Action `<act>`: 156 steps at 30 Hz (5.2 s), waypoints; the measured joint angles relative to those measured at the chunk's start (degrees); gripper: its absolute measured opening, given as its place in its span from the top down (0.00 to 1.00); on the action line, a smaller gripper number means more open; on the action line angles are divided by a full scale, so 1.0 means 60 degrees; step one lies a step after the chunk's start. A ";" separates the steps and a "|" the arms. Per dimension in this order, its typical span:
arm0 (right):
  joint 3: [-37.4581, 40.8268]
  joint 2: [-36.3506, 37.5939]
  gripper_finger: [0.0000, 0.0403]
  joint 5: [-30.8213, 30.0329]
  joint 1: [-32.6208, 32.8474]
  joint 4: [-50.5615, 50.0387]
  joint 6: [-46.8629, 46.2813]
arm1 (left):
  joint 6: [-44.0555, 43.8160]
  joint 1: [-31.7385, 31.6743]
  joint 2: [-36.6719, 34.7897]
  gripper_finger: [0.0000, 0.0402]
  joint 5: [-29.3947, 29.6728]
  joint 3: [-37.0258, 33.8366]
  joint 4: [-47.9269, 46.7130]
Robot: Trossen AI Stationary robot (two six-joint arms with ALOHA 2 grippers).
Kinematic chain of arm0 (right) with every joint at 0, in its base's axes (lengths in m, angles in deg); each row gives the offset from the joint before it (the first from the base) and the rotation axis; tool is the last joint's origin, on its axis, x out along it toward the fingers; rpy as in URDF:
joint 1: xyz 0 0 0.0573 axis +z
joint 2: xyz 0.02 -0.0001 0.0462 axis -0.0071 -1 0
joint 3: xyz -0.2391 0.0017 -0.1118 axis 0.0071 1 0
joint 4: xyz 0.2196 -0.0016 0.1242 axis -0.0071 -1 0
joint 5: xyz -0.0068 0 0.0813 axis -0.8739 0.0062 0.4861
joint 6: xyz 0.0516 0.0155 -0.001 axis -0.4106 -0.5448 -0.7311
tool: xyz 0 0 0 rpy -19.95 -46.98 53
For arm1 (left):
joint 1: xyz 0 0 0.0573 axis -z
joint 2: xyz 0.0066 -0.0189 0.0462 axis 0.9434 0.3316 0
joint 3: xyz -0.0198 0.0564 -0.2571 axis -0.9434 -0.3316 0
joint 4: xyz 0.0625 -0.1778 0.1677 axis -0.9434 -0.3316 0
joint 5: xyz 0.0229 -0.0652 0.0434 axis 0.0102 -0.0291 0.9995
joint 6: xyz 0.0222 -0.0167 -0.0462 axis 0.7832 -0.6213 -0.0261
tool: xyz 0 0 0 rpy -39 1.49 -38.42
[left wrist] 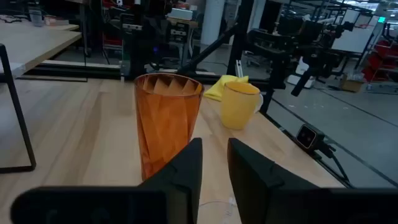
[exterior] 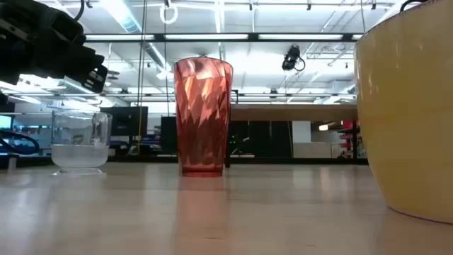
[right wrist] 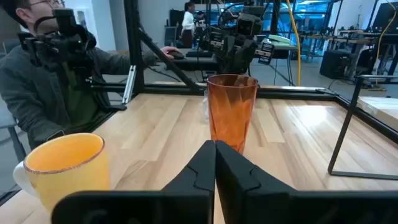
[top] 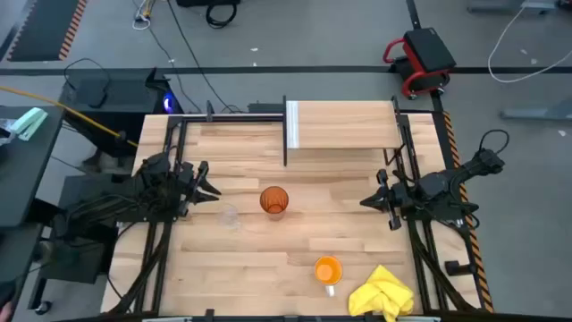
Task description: Stack small to large cups/mugs on shelf
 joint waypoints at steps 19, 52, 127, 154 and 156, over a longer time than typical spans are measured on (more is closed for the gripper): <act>0.0000 0.0000 0.96 0.0000 0.0000 0.0000 0.0000 | 0.0000 0.0003 0.0002 0.79 0.0000 0.0002 -0.0002; 0.0002 0.0000 0.96 0.0000 0.0000 0.0003 0.0000 | 0.0002 0.0001 0.0002 0.80 0.0000 0.0002 -0.0001; 0.0000 0.0004 0.96 -0.0004 0.0000 0.3636 -0.2273 | -0.2894 0.0001 0.0003 0.79 -0.0004 0.0004 0.4922; -0.2035 -0.1696 0.96 0.0896 0.0000 0.4703 -0.1807 | -0.4510 0.1101 0.0004 0.79 0.0927 0.0004 0.6197; -0.2450 -0.2452 0.96 0.0896 0.0000 0.4645 -0.1689 | -0.4508 0.1407 0.0004 0.80 0.1082 0.0004 0.6193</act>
